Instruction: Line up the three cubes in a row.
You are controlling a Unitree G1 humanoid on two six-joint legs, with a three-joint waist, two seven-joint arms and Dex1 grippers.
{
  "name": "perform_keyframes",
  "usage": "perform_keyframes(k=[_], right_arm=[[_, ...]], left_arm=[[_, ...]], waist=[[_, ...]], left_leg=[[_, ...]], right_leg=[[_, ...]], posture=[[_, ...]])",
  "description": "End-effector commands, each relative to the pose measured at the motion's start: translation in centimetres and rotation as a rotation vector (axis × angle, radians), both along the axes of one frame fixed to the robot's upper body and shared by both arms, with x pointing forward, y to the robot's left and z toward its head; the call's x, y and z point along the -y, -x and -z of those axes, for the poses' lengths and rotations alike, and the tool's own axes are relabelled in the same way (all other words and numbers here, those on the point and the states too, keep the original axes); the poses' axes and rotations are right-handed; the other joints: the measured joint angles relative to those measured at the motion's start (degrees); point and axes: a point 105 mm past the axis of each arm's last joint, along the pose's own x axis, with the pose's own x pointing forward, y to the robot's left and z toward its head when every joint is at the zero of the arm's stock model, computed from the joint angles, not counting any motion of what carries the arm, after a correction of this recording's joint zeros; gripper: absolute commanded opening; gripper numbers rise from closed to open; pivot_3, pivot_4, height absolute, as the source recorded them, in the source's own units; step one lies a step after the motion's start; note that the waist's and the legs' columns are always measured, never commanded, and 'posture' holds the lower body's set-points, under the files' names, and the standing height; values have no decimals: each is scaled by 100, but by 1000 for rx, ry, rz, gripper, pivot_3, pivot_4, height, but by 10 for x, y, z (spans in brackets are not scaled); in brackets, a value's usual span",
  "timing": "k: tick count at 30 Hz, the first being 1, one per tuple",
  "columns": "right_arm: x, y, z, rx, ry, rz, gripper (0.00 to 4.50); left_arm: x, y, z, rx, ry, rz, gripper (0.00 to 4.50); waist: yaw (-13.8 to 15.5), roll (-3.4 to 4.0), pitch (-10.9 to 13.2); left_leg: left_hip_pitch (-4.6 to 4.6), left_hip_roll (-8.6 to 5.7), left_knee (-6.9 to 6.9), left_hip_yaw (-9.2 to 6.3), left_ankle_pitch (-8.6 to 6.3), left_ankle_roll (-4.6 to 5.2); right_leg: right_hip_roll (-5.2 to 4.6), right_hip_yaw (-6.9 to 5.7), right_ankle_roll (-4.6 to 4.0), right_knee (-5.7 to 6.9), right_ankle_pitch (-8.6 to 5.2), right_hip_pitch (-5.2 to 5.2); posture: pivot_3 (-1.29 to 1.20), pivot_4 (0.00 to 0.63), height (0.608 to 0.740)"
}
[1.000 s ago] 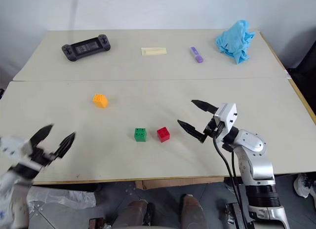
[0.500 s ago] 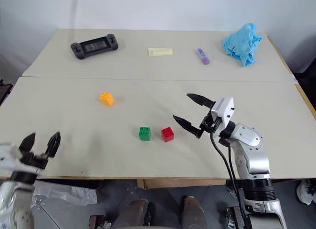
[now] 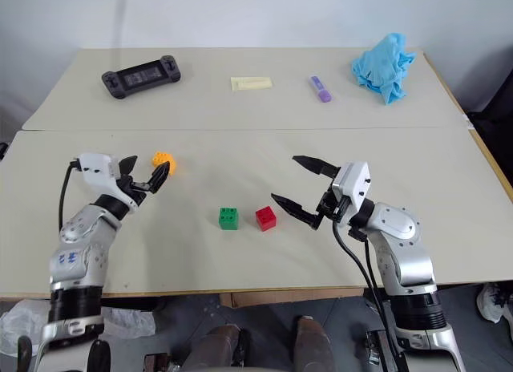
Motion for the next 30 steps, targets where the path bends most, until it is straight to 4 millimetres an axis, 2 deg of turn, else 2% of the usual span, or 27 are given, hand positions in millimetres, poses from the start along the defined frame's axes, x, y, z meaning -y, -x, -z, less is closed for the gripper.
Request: perform_keyframes(k=[1, 2, 5, 9, 11, 13, 17, 19, 23, 26, 27, 30], right_arm=[[1, 5, -11, 51, -7, 18, 4500], [2, 5, -11, 50, -8, 26, 4500], [4, 6, -11, 48, -10, 46, 4500], [3, 10, -9, 54, -1, 54, 4500], [5, 10, -10, 54, -6, 65, 4500], [8, 11, -10, 43, -9, 70, 4500], [20, 14, -8, 14, 14, 78, 4500], [29, 16, -4, 3, 55, 83, 4500], [42, 15, 0, 0, 111, 99, 4500], [56, 15, 2, 2, 157, 120, 4500], [60, 15, 3, 2, 166, 125, 4500], [63, 18, 7, 1, 169, 141, 4500]], left_arm=[[5, -8, -6, 5, -29, 20, 4465], [5, -10, -5, 2, -31, 27, 4465], [10, -17, 1, -34, -40, 76, 3900], [15, -23, 5, -55, -64, 145, 2692], [10, -26, 3, -53, -86, 142, 2006], [15, -23, -1, -23, -190, 242, 1468], [27, -4, -29, 89, -194, 577, 1474], [29, 9, -40, 99, -263, 754, 1474], [26, 22, -31, -21, -417, 938, 1474], [19, 46, -10, -138, -579, 1150, 1474], [18, 52, -6, -122, -641, 1194, 1474], [20, 52, 9, -163, -663, 1241, 1474]], waist=[[-1, 0, 0], [-1, 0, 0], [-1, 0, 0], [1, 0, 0], [-1, 0, 0], [-4, 0, 0], [5, 0, 0], [0, -1, 0], [-13, 0, 0], [-14, 0, 1], [-16, 0, 1], [-10, -1, 1]], left_leg=[[0, -1, 0, 0, 0, 0], [0, -2, 1, 0, 0, 1], [0, -3, 0, 0, 0, 1], [0, -4, 2, 0, 1, 0], [-1, -5, 4, 0, 2, 1], [-1, -5, 5, -1, 2, 1], [-2, -5, 3, -1, 2, 1], [-8, -8, 8, -1, 2, 3], [-4, -8, 5, -1, 2, 5], [-4, -9, 5, 1, 3, 8], [-5, -10, 3, 2, 2, 10], [-7, -7, 2, 0, 0, 15]], right_leg=[[-1, 0, 0, 0, 0, 0], [-2, 0, 0, 1, 0, 1], [-4, 0, 0, 0, 0, 0], [-1, -1, 0, 2, 0, 1], [0, -2, 0, 3, 0, 0], [-1, -2, 0, 4, 0, 0], [-2, -5, 0, 1, 0, 1], [-4, -8, 0, 0, 0, 1], [-4, -8, 0, 2, 0, 3], [-1, -7, 0, 3, 0, 3], [0, -7, 0, 3, 0, 2], [-13, -4, 0, 0, 0, 1]], posture=[[0, 150, 740], [0, 150, 740], [0, 150, 740], [0, 150, 740], [0, 150, 740], [0, 150, 740], [0, 150, 740], [0, 150, 740], [0, 150, 740], [0, 150, 740], [0, 150, 740], [0, 150, 740]])
